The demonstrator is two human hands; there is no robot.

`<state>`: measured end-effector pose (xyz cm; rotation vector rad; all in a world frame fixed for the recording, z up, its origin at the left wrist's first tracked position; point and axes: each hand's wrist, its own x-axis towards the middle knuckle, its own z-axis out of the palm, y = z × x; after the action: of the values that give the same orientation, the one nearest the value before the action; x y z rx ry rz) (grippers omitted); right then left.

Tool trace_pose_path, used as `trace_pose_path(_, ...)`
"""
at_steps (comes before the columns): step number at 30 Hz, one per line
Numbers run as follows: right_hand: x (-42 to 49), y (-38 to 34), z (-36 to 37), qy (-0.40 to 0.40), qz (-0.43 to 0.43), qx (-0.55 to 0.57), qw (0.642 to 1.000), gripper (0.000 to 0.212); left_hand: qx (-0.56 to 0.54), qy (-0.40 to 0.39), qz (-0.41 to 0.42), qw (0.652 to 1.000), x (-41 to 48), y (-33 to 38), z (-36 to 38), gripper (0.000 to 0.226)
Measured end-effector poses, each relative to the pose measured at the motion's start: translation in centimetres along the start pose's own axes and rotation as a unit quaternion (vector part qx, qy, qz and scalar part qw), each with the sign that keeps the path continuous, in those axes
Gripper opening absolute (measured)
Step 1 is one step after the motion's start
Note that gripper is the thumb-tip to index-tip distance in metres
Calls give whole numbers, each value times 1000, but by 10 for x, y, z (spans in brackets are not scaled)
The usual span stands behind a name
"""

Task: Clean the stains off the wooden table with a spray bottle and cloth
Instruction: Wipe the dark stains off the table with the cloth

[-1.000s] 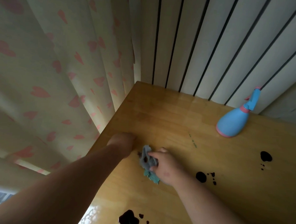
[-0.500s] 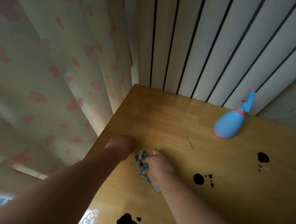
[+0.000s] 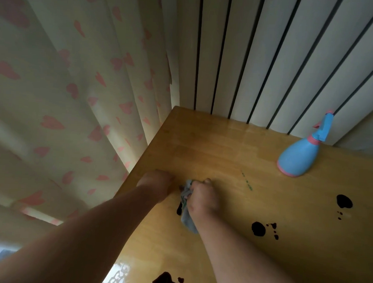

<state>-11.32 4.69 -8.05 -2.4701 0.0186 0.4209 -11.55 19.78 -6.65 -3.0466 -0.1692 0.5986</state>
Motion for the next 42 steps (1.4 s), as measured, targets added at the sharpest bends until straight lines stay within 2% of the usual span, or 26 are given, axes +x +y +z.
trace_pose_path(5, 2, -3, -17, 4, 0, 29, 1000, 15, -39, -2, 6, 999, -4, -1, -4, 56)
trace_pose_path(10, 1, 7, -36, 32, -67, 25, 997, 7, -42, -15, 3, 999, -6, -3, -7, 47)
trace_pose_path(13, 0, 6, -40, 23, -154, -35, 987, 11, -38, -15, 4, 999, -7, -1, -9, 36)
trace_pose_path(16, -4, 6, -25, -69, -214, -118, 967, 30, -35, -5, 18, 999, -7, 0, -11, 27)
trace_pose_path(21, -22, 7, -5, -93, -296, -210, 927, 31, -21, -8, 20, 1000, -5, -4, -9, 48)
trace_pose_path(23, -29, 3, -6, -98, -267, -202, 937, 38, -28, -12, 19, 999, -6, -3, -9, 52)
trace_pose_path(27, -35, -2, -10, -92, -284, -275, 914, 48, -35, -7, 8, 999, -9, -2, -9, 54)
trace_pose_path(32, -33, -5, -19, -111, -247, -276, 922, 41, -32, -1, 13, 999, -11, 0, -8, 44)
trace_pose_path(36, -30, 2, -22, -114, -206, -260, 936, 28, -31, 4, 8, 999, -10, -1, -2, 53)
trace_pose_path(42, -30, 24, -27, -92, -121, -209, 966, 21, -19, -7, 2, 1000, -8, -2, 3, 59)
